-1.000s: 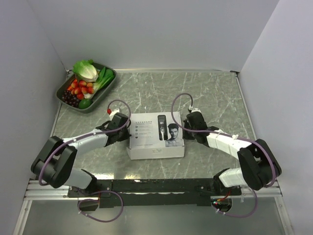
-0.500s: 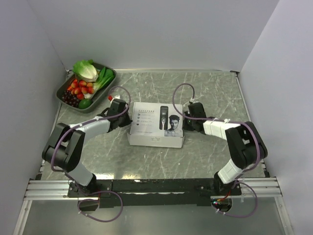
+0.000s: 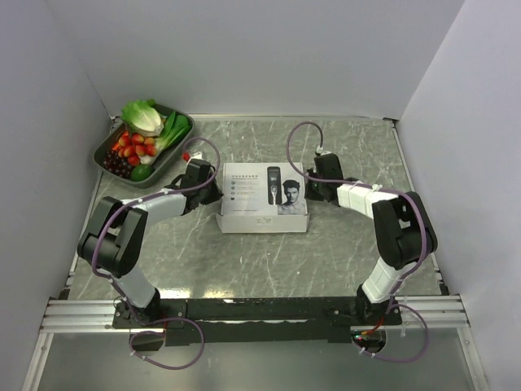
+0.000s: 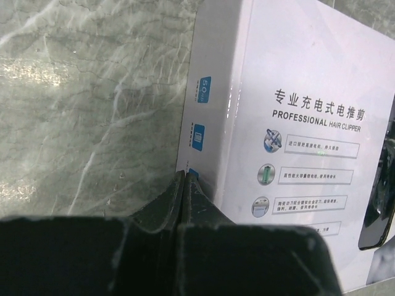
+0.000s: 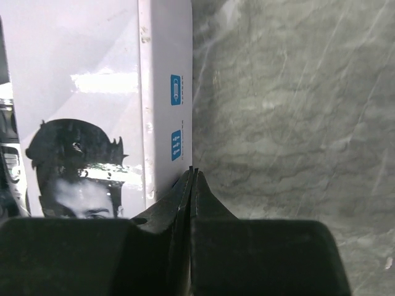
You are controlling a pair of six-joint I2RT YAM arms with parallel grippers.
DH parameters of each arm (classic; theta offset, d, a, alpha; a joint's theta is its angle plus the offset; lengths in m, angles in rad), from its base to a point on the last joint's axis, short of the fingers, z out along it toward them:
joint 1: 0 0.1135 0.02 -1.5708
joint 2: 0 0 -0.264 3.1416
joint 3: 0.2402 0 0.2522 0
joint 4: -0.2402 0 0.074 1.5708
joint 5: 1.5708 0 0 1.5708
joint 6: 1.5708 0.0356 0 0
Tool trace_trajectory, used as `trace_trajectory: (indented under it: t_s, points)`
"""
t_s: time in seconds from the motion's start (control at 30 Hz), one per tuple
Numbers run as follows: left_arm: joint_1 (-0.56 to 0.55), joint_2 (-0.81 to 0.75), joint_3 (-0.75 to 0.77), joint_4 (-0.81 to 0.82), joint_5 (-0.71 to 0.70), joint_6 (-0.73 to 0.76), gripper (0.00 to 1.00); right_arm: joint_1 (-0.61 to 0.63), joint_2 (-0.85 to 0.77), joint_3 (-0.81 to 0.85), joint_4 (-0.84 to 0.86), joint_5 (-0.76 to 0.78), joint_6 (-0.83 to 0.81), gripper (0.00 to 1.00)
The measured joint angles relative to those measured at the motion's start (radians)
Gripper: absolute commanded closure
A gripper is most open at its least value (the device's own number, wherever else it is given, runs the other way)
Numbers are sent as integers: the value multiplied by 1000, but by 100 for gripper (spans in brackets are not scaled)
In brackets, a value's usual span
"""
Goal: Sort the hair-cutting tools
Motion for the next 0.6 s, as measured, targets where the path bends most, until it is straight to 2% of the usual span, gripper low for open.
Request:
trace_trajectory:
  t_s: [0.27, 0.4, 0.6]
  points:
    - [-1, -10, -48, 21, 24, -4, 99, 0, -6, 6, 1, 28, -5, 100]
    - [-15, -65, -48, -65, 9, -14, 93, 11, -46, 2, -23, 73, 22, 97]
    - [-43, -220, -49, -183, -71, -45, 89, 31, -209, -52, -63, 158, 69, 99]
